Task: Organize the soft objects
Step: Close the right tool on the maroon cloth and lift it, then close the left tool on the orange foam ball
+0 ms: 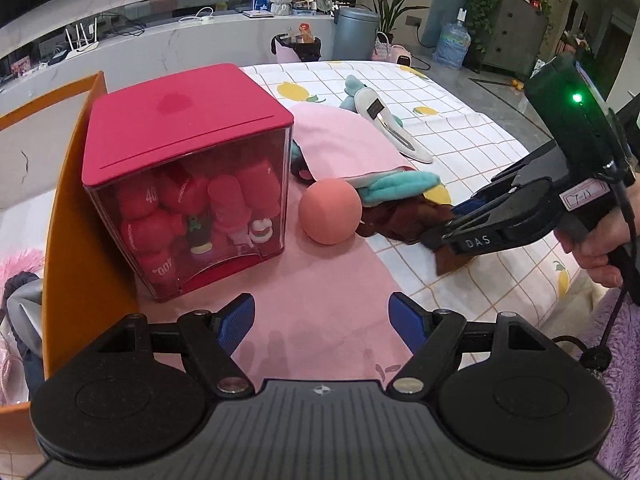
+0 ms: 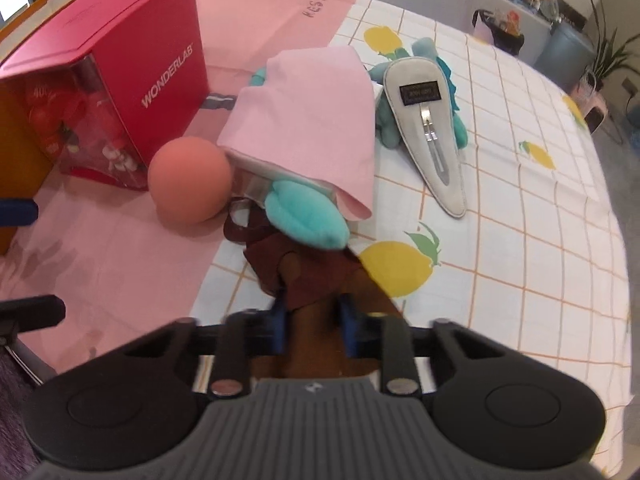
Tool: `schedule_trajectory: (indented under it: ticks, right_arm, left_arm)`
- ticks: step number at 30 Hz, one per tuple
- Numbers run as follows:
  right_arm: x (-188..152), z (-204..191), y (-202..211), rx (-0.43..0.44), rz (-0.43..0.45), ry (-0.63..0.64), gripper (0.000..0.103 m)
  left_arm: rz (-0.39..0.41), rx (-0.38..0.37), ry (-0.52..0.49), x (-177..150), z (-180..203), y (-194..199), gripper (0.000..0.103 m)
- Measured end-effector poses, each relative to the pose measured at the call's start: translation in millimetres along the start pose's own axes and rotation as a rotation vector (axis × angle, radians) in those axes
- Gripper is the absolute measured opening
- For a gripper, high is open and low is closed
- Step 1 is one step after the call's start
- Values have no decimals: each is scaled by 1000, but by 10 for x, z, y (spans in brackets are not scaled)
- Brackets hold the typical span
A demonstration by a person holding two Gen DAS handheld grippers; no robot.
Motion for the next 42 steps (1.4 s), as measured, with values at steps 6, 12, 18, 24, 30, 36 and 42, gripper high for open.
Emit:
schedule_trajectory:
  ticks: [6,12,18,24,30,36,42]
  right_arm:
    - [-8,75,47,-43,11,4,7]
    - [-67,139,187,-206,21,19,7]
    - [-94,250,194,-174,36,-27,8]
    - [-103,247,211,-136,56,-33,8]
    - [-112,281,211,-109,63,-52,8]
    - [-120,307,251,-131,73,-47,11]
    - [-133,303,204,-129,54,-39,14]
  left_arm:
    - [31,-3,-49,-34,112,-9,89]
    - [133,-3,-154,-54,371,-103,89]
    - [367,125,-84,91,621,-179,89]
    - [401,306,90,217,632,-442,87]
    - [423,355,246,284,473,-546,87]
    - [363,366,371,248,425,-704,87]
    - [330,424,429,185,320,-723,68]
Point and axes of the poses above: each gripper's, at about its wrist camera, not at the fingertips, and y roughly against the way its jaws point, z to its right, x to its top, the point moved 8 cm from there along -y, roughly the way its jaws point, and after that the axes turned 4 degrees about x, right-handed, at the moved point
